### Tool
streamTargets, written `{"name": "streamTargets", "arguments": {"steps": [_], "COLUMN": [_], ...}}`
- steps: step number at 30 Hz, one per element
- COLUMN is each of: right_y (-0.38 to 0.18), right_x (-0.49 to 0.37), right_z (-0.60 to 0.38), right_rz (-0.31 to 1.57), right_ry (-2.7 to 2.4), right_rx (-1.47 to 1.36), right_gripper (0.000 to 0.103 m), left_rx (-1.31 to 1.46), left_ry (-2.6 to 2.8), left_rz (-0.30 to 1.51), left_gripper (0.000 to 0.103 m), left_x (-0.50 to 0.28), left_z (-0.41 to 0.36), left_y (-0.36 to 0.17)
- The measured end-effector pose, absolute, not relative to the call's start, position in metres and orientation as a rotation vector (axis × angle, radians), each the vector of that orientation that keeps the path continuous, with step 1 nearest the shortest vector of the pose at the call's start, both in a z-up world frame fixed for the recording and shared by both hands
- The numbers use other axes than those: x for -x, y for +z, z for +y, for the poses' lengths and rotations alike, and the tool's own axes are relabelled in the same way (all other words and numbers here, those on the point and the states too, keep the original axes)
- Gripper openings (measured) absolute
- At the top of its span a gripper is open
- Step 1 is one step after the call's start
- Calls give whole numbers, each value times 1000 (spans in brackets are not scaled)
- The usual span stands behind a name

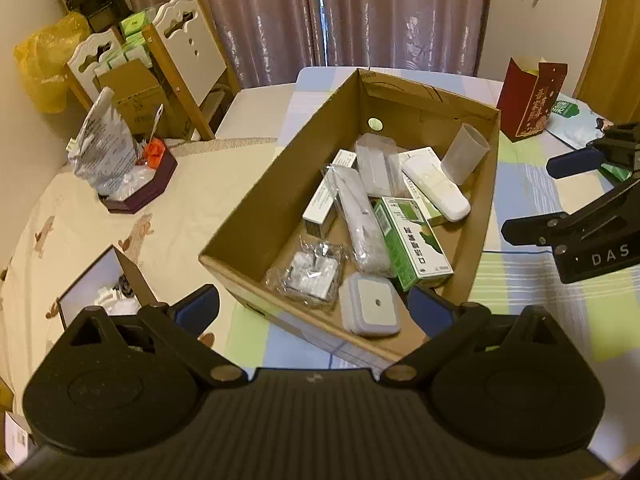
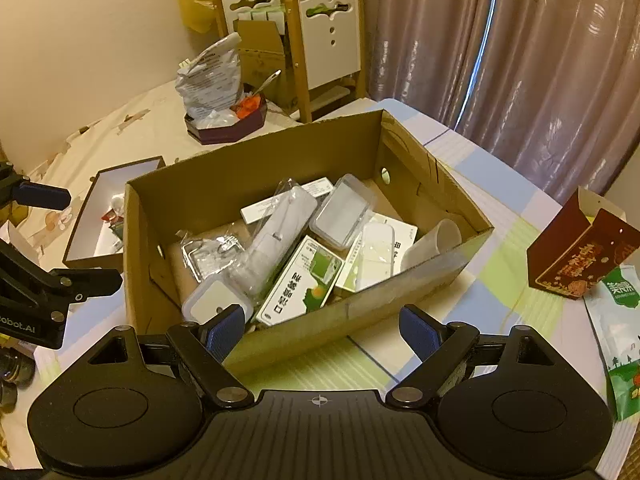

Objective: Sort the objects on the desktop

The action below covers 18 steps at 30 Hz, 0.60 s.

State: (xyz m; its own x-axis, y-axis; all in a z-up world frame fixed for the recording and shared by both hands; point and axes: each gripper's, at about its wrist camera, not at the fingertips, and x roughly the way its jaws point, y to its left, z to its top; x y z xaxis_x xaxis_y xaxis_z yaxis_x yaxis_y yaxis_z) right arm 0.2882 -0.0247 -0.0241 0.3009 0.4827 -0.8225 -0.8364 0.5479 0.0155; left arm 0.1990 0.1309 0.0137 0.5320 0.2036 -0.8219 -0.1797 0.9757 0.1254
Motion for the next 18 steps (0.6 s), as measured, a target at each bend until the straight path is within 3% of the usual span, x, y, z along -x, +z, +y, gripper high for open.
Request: {"name": "streamTargets", "arguments": {"steps": [18], "right_y": [-11], "right_x": [-278], "right_z": [-73], "right_rz": [874], "right_ry": [967], "right_rx": [424], "right_gripper": [87], "left_rx": [-19], "left_ry": [306], "left_rz": [937], "left_gripper": [100], "left_x": [-170], "left_z": [85], "left_y": [23]}}
